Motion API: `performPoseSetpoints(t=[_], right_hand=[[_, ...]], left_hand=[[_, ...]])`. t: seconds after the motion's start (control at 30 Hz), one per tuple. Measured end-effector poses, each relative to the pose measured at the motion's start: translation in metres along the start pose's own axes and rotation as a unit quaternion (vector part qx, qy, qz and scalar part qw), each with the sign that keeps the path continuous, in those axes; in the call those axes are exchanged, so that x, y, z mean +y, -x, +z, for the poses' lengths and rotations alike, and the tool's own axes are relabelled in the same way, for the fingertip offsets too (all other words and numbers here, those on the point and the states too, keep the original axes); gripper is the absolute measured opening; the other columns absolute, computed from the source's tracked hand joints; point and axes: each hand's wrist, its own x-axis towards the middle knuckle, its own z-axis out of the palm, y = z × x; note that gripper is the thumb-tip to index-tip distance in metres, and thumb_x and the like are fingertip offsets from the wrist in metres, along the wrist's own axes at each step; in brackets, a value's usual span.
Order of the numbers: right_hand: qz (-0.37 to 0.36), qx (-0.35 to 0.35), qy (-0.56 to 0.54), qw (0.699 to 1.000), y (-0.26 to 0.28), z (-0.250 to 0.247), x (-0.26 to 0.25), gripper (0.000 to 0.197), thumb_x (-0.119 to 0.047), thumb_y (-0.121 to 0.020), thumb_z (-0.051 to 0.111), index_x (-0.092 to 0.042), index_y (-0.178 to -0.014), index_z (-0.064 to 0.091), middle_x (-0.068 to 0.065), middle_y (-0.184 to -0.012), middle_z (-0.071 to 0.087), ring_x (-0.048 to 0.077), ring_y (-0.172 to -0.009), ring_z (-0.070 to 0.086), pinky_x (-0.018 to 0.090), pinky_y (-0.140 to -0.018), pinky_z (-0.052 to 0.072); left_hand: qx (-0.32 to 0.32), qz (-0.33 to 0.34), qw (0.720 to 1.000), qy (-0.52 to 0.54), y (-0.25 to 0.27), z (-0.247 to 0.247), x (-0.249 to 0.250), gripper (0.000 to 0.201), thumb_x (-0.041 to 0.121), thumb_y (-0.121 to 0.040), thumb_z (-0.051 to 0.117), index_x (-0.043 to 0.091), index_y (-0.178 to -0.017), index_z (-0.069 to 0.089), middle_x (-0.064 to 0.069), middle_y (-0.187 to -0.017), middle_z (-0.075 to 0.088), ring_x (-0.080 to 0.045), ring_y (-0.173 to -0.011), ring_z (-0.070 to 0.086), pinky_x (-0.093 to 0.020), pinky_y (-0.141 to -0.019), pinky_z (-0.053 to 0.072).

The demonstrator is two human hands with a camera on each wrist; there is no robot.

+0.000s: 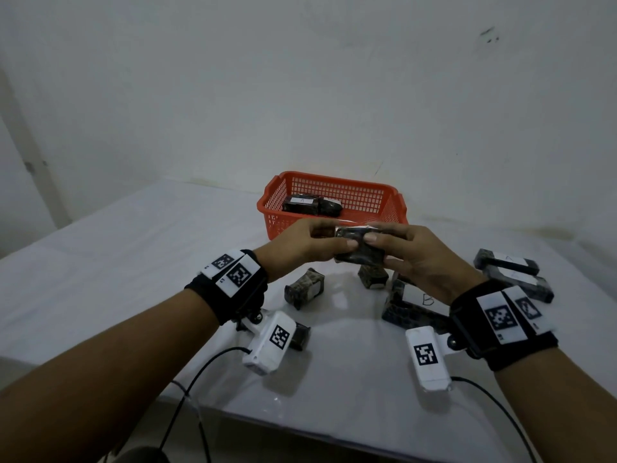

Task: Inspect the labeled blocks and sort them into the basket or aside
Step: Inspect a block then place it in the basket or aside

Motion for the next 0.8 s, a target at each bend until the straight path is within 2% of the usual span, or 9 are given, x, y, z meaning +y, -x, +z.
performPoseSetpoints(t=[0.17, 0.27, 0.33, 0.4, 0.47, 0.57, 0.63, 0.73, 0.8], right_hand=[[0.006, -0.015, 0.014, 1.0, 0.0, 0.002, 0.003, 0.05, -0.016, -0.074, 0.08, -0.015, -0.123, 0.071, 0.006, -0.12, 0.077, 0.023, -0.115, 0.072, 0.037, -0.103, 0.056], [0.002, -0.002, 0.027, 1.0, 0.0, 0.001, 0.003, 0.059, -0.013, -0.067, 0.085, -0.02, -0.124, 0.069, 0.004, -0.123, 0.075, 0.022, -0.116, 0.072, 0.043, -0.106, 0.054], [0.021, -0.009, 0.018, 1.0, -0.002, 0.0, 0.002, 0.074, -0.013, -0.069, 0.09, -0.018, -0.137, 0.061, 0.005, -0.134, 0.069, 0.023, -0.119, 0.07, 0.045, -0.105, 0.054], [0.046, -0.017, 0.016, 0.999, -0.003, 0.003, -0.002, 0.067, -0.028, -0.078, 0.087, -0.018, -0.139, 0.061, 0.007, -0.132, 0.071, 0.026, -0.116, 0.072, 0.043, -0.101, 0.056], [0.067, -0.001, 0.018, 0.998, -0.002, 0.009, -0.009, 0.044, -0.036, -0.089, 0.073, -0.016, -0.129, 0.068, 0.009, -0.118, 0.077, 0.029, -0.106, 0.075, 0.045, -0.097, 0.059], [0.051, 0.03, 0.025, 0.998, -0.001, 0.014, -0.009, 0.023, -0.022, -0.097, 0.069, -0.018, -0.119, 0.071, 0.009, -0.11, 0.08, 0.028, -0.099, 0.077, 0.047, -0.091, 0.062], [0.022, 0.022, 0.033, 0.999, 0.001, 0.014, -0.006, 0.036, -0.013, -0.093, 0.073, -0.017, -0.128, 0.066, 0.01, -0.116, 0.078, 0.028, -0.104, 0.077, 0.041, -0.086, 0.063], [0.001, 0.01, 0.034, 0.999, 0.001, 0.014, -0.004, 0.059, -0.002, -0.084, 0.08, -0.019, -0.137, 0.058, 0.01, -0.122, 0.075, 0.028, -0.111, 0.074, 0.045, -0.091, 0.062], [0.008, 0.027, 0.044, 0.999, -0.002, 0.013, -0.004, 0.067, -0.016, -0.079, 0.087, -0.028, -0.137, 0.055, 0.008, -0.124, 0.074, 0.027, -0.112, 0.074, 0.048, -0.095, 0.06]], left_hand=[[0.002, 0.001, 1.0, 0.029, -0.002, -0.003, -0.003, 0.061, 0.032, -0.082, 0.076, 0.011, -0.137, 0.06, -0.013, -0.131, 0.068, -0.031, -0.121, 0.066, -0.056, -0.109, 0.048], [0.013, -0.005, 1.0, 0.006, -0.001, -0.006, -0.002, 0.068, 0.021, -0.077, 0.082, 0.012, -0.139, 0.056, -0.006, -0.13, 0.07, -0.02, -0.121, 0.067, -0.047, -0.109, 0.05], [0.054, 0.003, 0.998, -0.012, -0.002, -0.008, -0.003, 0.082, 0.023, -0.065, 0.09, 0.014, -0.139, 0.054, -0.002, -0.13, 0.069, -0.015, -0.121, 0.066, -0.045, -0.108, 0.052], [0.06, 0.02, 0.998, -0.03, -0.002, -0.009, -0.005, 0.095, 0.024, -0.058, 0.095, 0.017, -0.141, 0.049, 0.002, -0.134, 0.065, -0.013, -0.126, 0.062, -0.044, -0.108, 0.052], [0.039, 0.029, 0.998, -0.031, -0.001, -0.007, -0.004, 0.097, 0.014, -0.062, 0.095, 0.02, -0.144, 0.044, 0.003, -0.139, 0.06, -0.012, -0.131, 0.057, -0.044, -0.106, 0.053], [0.02, 0.044, 0.999, -0.013, -0.001, 0.0, 0.0, 0.089, 0.024, -0.071, 0.089, 0.026, -0.147, 0.043, 0.006, -0.14, 0.058, -0.011, -0.129, 0.059, -0.039, -0.101, 0.057], [0.051, 0.043, 0.998, 0.009, -0.003, 0.003, 0.002, 0.069, 0.034, -0.083, 0.079, 0.025, -0.145, 0.049, 0.002, -0.136, 0.063, -0.014, -0.121, 0.066, -0.042, -0.098, 0.059], [0.111, 0.063, 0.992, -0.003, -0.006, 0.004, 0.003, 0.048, 0.02, -0.09, 0.077, 0.013, -0.135, 0.061, -0.006, -0.125, 0.071, -0.018, -0.112, 0.071, -0.043, -0.097, 0.059], [0.129, 0.093, 0.986, -0.042, -0.006, 0.003, 0.002, 0.045, 0.017, -0.087, 0.08, 0.012, -0.129, 0.066, -0.003, -0.122, 0.072, -0.014, -0.111, 0.071, -0.034, -0.097, 0.059]])
